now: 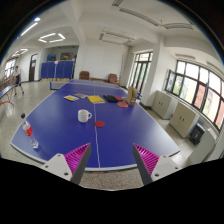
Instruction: Pour water
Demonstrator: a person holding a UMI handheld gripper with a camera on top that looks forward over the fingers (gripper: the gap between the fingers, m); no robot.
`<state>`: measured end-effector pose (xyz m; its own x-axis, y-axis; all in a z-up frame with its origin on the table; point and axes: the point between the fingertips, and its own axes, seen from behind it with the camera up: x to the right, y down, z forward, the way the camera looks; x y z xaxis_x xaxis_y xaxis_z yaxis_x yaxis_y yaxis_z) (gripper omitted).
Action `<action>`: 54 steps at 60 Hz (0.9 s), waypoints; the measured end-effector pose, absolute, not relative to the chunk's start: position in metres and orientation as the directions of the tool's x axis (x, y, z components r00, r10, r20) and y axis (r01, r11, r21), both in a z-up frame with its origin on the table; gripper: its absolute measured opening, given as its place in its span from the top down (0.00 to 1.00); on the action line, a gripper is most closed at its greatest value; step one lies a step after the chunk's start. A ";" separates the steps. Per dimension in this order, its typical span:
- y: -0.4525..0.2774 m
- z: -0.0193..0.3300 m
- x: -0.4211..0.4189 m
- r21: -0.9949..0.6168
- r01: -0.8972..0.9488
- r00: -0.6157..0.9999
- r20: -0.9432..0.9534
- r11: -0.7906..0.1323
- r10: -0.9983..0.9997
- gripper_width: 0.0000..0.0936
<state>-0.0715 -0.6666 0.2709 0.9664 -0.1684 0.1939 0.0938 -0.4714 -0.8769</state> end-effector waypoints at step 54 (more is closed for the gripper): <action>-0.596 0.082 -0.485 -0.899 0.049 0.998 0.026 -0.436 0.057 0.08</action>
